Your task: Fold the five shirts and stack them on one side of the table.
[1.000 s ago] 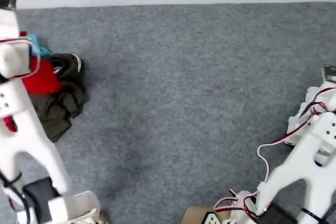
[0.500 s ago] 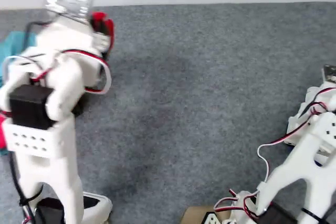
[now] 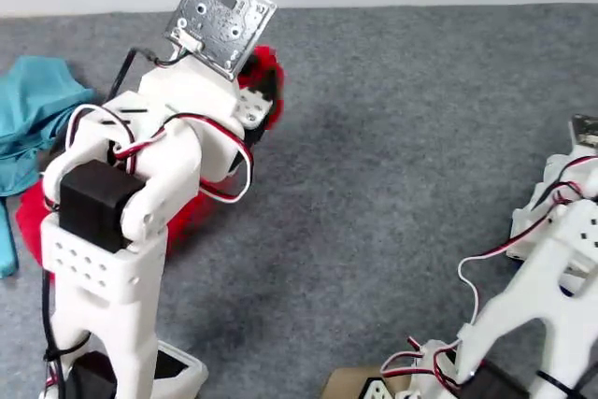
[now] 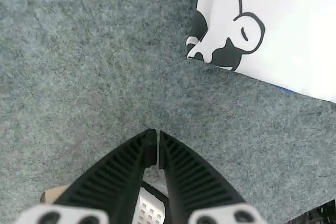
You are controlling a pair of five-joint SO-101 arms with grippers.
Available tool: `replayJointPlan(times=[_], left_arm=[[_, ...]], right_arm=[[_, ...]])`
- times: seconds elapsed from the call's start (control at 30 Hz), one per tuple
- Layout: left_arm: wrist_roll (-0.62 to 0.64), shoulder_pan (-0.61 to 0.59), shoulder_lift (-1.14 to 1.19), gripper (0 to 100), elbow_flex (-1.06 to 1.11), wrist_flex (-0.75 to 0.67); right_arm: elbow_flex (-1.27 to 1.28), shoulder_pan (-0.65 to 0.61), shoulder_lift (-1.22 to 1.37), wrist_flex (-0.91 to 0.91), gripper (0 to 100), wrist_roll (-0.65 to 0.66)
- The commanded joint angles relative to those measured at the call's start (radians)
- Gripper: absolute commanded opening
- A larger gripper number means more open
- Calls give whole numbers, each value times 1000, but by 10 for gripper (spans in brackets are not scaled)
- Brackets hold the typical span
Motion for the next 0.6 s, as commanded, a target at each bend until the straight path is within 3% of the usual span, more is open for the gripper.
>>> replayJointPlan(times=[0.0, 0.23, 0.57], left_arm=[[6, 17, -25, 108, -16, 43], [2, 5, -34, 109, 2, 61], [-34, -436, 23, 109, 140, 58]], right_arm=[[-12, -12, -47, 42, 10, 11], [-21, -31, -48, 42, 10, 11], [-183, -395, -35, 41, 13, 6]])
